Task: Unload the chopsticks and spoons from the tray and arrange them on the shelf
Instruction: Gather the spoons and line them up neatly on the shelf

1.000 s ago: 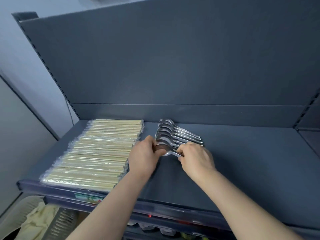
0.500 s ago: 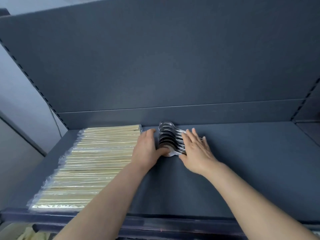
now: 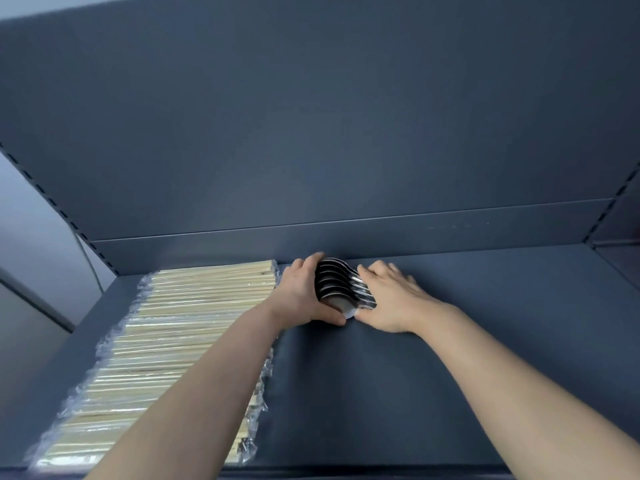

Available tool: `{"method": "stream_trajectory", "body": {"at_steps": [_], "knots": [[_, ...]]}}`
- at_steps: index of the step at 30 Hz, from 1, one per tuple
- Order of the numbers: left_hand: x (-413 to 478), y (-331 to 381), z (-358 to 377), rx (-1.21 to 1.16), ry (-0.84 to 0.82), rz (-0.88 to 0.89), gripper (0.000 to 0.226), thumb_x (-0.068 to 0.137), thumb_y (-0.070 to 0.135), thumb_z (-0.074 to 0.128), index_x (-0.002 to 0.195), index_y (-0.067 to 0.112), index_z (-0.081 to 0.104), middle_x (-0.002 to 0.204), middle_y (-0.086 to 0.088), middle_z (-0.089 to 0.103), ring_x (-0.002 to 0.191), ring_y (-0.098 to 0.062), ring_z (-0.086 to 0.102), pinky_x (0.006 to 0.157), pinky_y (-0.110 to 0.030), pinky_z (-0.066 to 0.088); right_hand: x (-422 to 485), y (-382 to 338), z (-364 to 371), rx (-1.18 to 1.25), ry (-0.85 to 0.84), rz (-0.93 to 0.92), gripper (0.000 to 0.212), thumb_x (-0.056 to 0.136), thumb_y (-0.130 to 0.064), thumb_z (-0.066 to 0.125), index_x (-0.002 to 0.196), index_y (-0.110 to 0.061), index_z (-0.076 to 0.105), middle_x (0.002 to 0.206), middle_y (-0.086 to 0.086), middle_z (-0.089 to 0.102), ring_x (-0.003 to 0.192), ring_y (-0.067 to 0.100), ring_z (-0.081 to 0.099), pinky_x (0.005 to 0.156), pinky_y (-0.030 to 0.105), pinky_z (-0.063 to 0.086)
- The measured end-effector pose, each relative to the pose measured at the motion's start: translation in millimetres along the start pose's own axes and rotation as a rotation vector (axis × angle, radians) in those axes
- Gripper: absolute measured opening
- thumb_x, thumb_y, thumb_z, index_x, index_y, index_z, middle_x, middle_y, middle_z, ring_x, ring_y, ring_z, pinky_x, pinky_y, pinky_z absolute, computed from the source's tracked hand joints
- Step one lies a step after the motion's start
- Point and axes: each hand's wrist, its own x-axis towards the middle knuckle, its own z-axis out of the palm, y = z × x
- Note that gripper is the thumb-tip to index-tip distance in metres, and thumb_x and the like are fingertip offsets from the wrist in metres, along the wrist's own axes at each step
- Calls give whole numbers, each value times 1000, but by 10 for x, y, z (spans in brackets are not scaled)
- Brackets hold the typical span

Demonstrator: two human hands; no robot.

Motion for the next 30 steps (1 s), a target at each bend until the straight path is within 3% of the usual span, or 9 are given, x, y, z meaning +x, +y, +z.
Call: {"method": "stream_trajectory", "body": {"at_steps": [2,4,6,9,16,23,30], "knots": [[-3,23,7,20,34,23,96,50,37,93,129,22,41,119,1,44,118,-17,40,97,-26,37,-38,4,17,-16,44,8,71,90,-50,54,146,-17,27,140,2,32,133,22,26,107,41,30],[-14,47,22,27,28,35,75,54,36,90,112,20,45,107,3,50,101,-16,47,81,-25,40,-92,-37,84,-73,113,3,52,94,-45,50,137,-16,39,132,3,37,125,23,33,101,39,35],[-37,59,46,71,20,81,60,63,34,86,107,18,49,98,5,57,92,-16,53,71,-23,37,-142,-104,197,-133,202,-15,36,98,-37,45,126,-15,44,125,5,42,120,25,38,96,37,36],[-85,62,81,140,63,157,43,71,34,80,104,17,59,99,1,62,93,-18,57,67,-22,32,-185,-157,307,-150,278,-29,24,102,-29,38,120,-14,44,121,5,45,117,25,41,93,36,35],[-213,332,289,32,95,143,32,73,33,78,95,18,61,85,7,59,85,-17,58,67,-26,39,-422,144,214,-143,292,-38,31,102,-36,36,127,-19,43,125,1,47,118,22,41,94,35,35],[-336,1262,830,-28,51,215,29,77,38,75,85,23,52,84,7,56,78,-15,52,64,-28,39,-1138,1004,-2,-152,256,69,35,101,-41,35,133,-26,39,128,-5,46,121,18,40,95,34,33],[-529,1932,1513,-31,79,211,37,79,42,71,105,20,55,98,6,62,92,-17,56,78,-34,46,-1734,1732,-36,-167,218,97,37,101,-39,38,135,-27,40,128,-5,46,120,18,40,92,35,32]]}}
